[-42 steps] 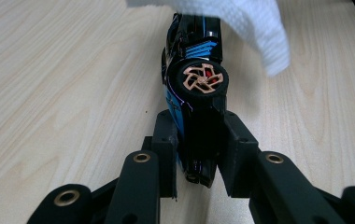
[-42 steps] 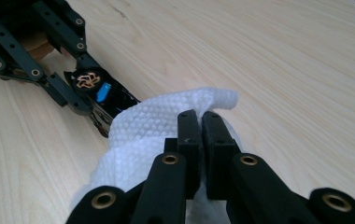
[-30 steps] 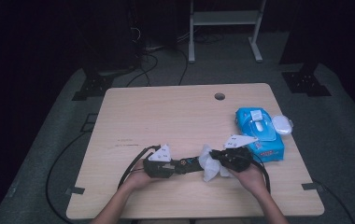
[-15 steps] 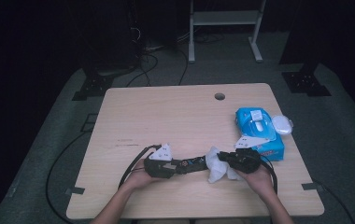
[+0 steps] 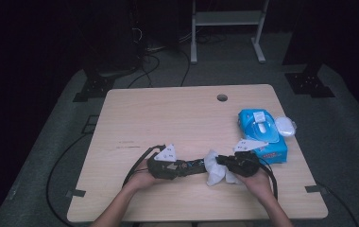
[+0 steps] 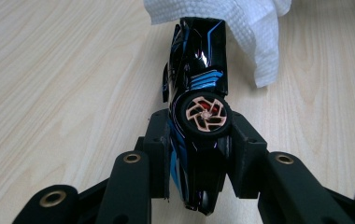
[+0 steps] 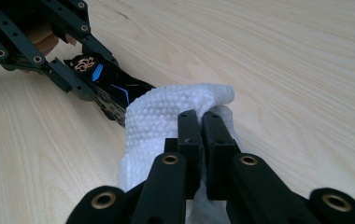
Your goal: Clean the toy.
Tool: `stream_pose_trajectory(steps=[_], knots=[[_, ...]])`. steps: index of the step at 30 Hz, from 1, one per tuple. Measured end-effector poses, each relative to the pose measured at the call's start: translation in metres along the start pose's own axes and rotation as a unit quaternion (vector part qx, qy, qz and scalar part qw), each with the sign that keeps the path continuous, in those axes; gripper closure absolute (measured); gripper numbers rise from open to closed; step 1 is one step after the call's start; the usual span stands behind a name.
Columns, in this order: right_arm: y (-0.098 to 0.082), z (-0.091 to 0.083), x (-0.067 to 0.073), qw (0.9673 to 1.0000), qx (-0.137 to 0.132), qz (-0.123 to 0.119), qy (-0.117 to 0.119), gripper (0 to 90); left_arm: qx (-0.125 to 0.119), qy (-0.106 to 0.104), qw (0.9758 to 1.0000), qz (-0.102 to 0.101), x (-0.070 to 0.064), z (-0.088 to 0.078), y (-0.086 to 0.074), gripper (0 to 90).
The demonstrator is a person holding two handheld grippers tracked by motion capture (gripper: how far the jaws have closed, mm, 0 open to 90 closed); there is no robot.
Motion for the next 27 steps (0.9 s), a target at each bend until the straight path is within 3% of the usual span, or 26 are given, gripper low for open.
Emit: stream_pose_trajectory(steps=[8,17,22,27], knots=[[-0.003,-0.015,-0.007,0.9999,-0.007,0.014,0.001,86.7,-0.002,-0.004,1.0000,-0.007,-0.001,-0.001,0.005,60.1],[-0.008,-0.032,-0.011,0.9998,-0.011,0.015,-0.006,86.7,0.017,-0.007,0.9998,0.005,-0.003,0.007,0.029,53.3],[-0.010,-0.035,-0.013,0.9997,-0.015,0.016,-0.007,86.7,0.058,-0.004,0.9979,0.030,-0.005,0.024,0.044,51.6],[-0.010,-0.037,-0.015,0.9997,-0.016,0.017,-0.008,86.8,0.074,-0.009,0.9969,0.025,-0.003,0.035,0.050,51.4]])
Point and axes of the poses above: each handheld gripper's, and its own axes: z roughly forward along the jaws, y roughly out of its top, x roughly to its left, the point moved 7 cm from there along z, roughly forward along the jaws
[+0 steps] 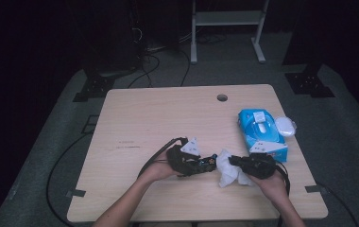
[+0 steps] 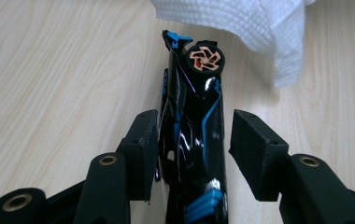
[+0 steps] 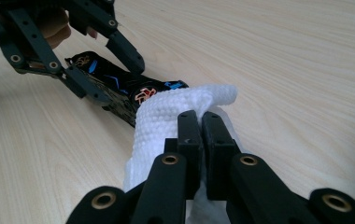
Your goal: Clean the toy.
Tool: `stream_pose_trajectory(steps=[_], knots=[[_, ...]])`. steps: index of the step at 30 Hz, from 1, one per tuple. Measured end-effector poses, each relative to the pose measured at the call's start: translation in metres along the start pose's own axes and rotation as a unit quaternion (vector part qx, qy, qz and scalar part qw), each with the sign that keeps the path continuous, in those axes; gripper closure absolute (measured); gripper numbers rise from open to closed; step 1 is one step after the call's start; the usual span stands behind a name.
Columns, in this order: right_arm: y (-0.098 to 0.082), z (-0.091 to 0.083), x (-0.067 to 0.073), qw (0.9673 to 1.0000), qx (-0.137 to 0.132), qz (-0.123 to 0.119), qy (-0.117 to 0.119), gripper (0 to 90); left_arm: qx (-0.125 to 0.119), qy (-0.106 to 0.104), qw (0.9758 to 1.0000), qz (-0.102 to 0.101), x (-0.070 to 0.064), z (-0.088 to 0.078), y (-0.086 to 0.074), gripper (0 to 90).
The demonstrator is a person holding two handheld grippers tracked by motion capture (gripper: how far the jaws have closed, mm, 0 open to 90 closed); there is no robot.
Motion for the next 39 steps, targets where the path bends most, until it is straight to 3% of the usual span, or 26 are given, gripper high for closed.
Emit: stream_pose_trajectory(steps=[5,12,22,34,39], knots=[[0.000,0.001,0.001,1.0000,0.001,0.000,0.001,86.7,0.021,0.002,0.9998,0.007,0.002,0.008,0.004,51.4],[-0.001,0.001,0.000,1.0000,0.001,0.002,0.000,86.7,0.034,-0.001,0.9994,-0.002,0.002,0.019,0.005,52.1],[-0.001,0.000,-0.002,1.0000,-0.004,0.003,-0.001,86.7,0.061,-0.006,0.9981,0.004,0.004,0.025,0.010,54.1],[-0.002,0.001,-0.005,0.9999,-0.004,0.009,-0.001,86.7,0.078,-0.003,0.9969,0.012,0.003,0.030,0.013,57.1],[-0.004,0.004,-0.007,0.9999,0.001,0.011,-0.002,86.7,0.070,0.000,0.9974,0.020,0.001,0.027,0.014,57.4]])
Point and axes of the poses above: each handheld gripper's, and its own axes: z roughly forward along the jaws, y roughly out of its top, x roughly to its left, the point moved 7 cm from there along z, roughly forward along the jaws
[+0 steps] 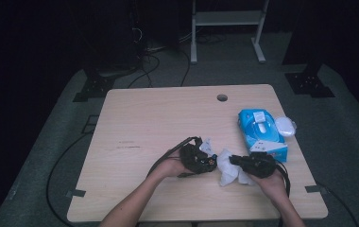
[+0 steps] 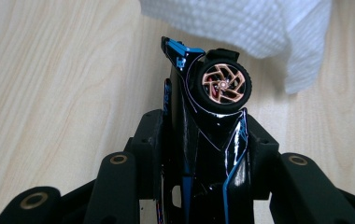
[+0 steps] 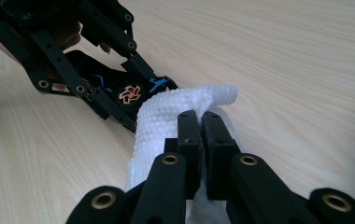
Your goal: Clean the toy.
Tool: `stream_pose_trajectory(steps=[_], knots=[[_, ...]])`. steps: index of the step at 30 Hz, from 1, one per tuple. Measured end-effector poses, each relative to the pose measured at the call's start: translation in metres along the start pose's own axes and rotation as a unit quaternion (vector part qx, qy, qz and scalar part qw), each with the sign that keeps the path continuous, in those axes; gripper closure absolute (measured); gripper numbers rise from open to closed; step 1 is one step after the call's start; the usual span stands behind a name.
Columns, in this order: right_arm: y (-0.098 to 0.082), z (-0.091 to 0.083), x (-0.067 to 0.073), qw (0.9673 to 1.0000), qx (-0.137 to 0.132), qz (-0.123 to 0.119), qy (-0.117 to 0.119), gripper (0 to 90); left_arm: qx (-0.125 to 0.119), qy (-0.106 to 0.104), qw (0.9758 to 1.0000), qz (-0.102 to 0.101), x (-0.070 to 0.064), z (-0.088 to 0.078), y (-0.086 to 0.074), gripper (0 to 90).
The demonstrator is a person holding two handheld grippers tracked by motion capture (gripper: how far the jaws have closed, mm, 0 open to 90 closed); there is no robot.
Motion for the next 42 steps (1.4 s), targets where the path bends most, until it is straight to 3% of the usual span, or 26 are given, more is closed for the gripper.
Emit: stream_pose_trajectory(steps=[7,13,18,21,29,32,34,39,42], knots=[[0.011,-0.001,0.005,0.9997,-0.017,-0.001,0.016,86.7,-0.052,-0.005,0.9986,-0.008,0.000,-0.018,0.010,57.4],[0.029,-0.008,0.013,0.9983,-0.046,-0.001,0.035,86.7,-0.096,-0.008,0.9954,-0.002,-0.003,-0.034,0.020,57.4],[0.048,-0.010,0.026,0.9964,-0.064,-0.014,0.053,86.7,-0.135,-0.008,0.9908,-0.001,-0.006,-0.041,0.026,57.8],[0.060,-0.009,0.037,0.9952,-0.074,-0.030,0.058,86.8,-0.155,-0.010,0.9877,-0.014,-0.005,-0.045,0.024,58.1],[0.077,0.002,0.061,0.9934,-0.056,-0.085,0.053,86.8,-0.189,0.001,0.9819,-0.019,-0.005,-0.059,0.007,58.0],[0.077,0.005,0.064,0.9930,-0.055,-0.092,0.049,86.8,-0.216,0.003,0.9757,-0.037,-0.006,-0.064,-0.005,58.0],[0.076,0.006,0.060,0.9935,-0.055,-0.090,0.044,86.7,-0.224,0.002,0.9736,-0.042,-0.006,-0.067,-0.010,58.1],[0.065,0.013,0.048,0.9964,-0.042,-0.063,0.039,86.7,-0.219,0.009,0.9751,-0.035,-0.006,-0.071,-0.015,58.1],[0.065,0.013,0.050,0.9961,-0.051,-0.051,0.050,86.8,-0.219,0.009,0.9751,-0.032,-0.007,-0.070,-0.013,58.1]])
Point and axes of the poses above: each handheld gripper's, and its own axes: z roughly forward along the jaws, y roughly out of its top, x roughly to its left, the point moved 7 cm from there along z, roughly forward along the jaws
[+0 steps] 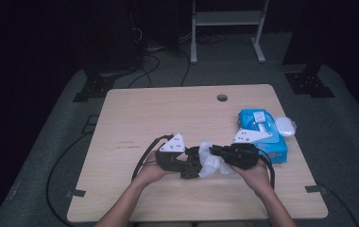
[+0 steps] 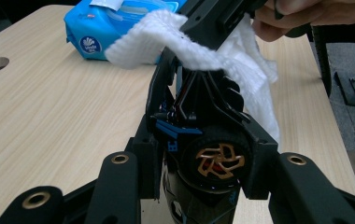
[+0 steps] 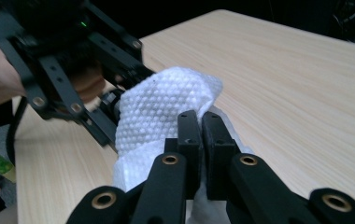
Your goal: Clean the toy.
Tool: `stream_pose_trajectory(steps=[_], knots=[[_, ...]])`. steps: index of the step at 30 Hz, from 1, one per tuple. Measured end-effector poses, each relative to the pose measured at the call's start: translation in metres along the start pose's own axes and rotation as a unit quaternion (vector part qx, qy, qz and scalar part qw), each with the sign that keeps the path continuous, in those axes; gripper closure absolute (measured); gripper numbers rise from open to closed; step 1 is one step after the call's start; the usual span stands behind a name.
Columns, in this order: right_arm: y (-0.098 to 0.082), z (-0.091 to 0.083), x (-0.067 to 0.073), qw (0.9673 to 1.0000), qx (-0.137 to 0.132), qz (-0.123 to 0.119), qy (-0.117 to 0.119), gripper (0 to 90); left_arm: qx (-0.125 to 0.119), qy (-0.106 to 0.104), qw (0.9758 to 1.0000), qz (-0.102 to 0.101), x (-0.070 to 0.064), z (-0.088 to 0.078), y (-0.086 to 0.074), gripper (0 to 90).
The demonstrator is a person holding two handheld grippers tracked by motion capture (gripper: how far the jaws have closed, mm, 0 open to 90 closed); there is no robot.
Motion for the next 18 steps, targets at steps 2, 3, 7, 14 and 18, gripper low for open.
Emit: stream_pose_trajectory(steps=[2,3,7,14,18], knots=[[0.006,0.000,0.006,0.9998,-0.013,-0.004,0.012,86.8,0.001,-0.002,1.0000,0.004,-0.001,0.002,0.001,58.0],[0.010,0.000,0.010,0.9996,-0.017,-0.008,0.019,86.8,0.002,-0.002,1.0000,0.006,-0.002,0.002,0.002,58.0],[0.013,0.001,0.012,0.9995,-0.017,-0.018,0.019,86.8,0.000,-0.002,1.0000,0.005,-0.002,0.002,0.001,58.0],[-0.002,-0.002,-0.002,1.0000,-0.002,0.000,-0.002,86.7,-0.003,-0.005,1.0000,0.002,-0.002,0.003,0.001,58.3],[0.011,-0.001,0.011,0.9996,-0.016,-0.016,0.015,86.7,0.000,-0.005,1.0000,0.006,-0.003,0.004,0.003,58.3]])
Point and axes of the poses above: each handheld gripper's, and its own axes: z roughly forward along the jaws, y roughly out of its top, x roughly to its left, the point moved 7 cm from there along z, roughly forward along the jaws
